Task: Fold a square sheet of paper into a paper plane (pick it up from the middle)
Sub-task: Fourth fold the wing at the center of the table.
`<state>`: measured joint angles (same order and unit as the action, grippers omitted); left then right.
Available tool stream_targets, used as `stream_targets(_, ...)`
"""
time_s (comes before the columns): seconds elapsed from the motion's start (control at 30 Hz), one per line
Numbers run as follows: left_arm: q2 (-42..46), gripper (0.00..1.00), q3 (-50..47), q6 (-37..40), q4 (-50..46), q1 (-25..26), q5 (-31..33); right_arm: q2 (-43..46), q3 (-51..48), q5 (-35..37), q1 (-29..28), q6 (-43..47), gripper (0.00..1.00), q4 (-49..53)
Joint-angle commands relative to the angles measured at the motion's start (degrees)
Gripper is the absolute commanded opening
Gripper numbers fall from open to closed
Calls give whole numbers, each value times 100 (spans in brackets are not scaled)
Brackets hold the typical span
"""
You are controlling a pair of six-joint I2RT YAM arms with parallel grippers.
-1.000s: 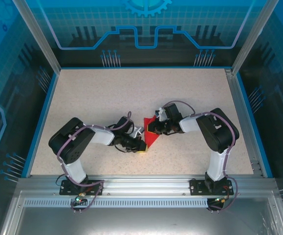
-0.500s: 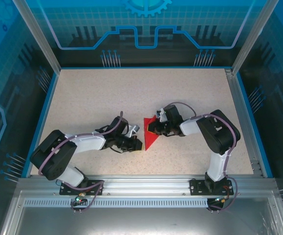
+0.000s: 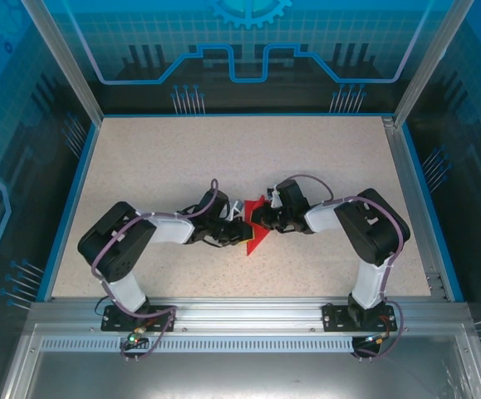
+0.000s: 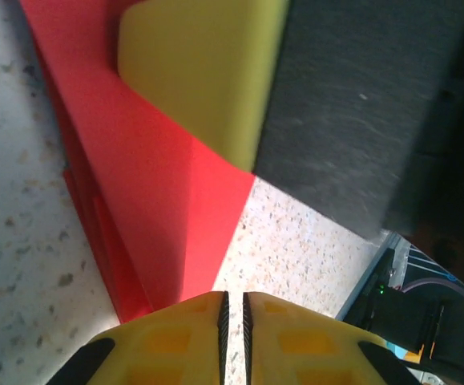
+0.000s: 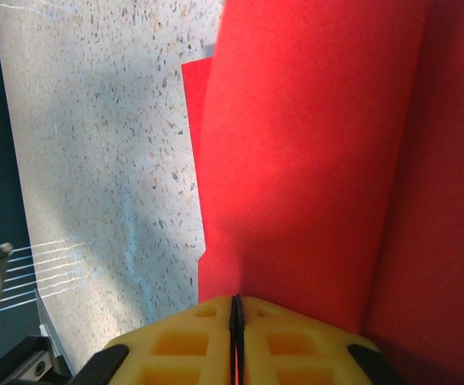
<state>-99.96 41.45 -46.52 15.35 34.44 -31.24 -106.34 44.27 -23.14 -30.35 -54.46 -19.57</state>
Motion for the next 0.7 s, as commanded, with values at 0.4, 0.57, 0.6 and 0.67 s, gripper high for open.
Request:
stream_targets(0.4, -609, 5, 198, 517, -1179, -7, 856, -61, 235, 4, 149, 616, 13, 1464)
stream_targets(0.57, -679, 3, 146, 705, -1293, -7, 844, 301, 573, -102, 361, 1072, 14, 1849)
stream_targets(0.6, -672, 3, 121, 720, -1312, -7, 861, 397, 577, -151, 406, 1161, 14, 1897)
stream_targets(0.67, -641, 3, 113, 766, -1367, -7, 883, 564, 728, -343, 479, 1395, 14, 1972)
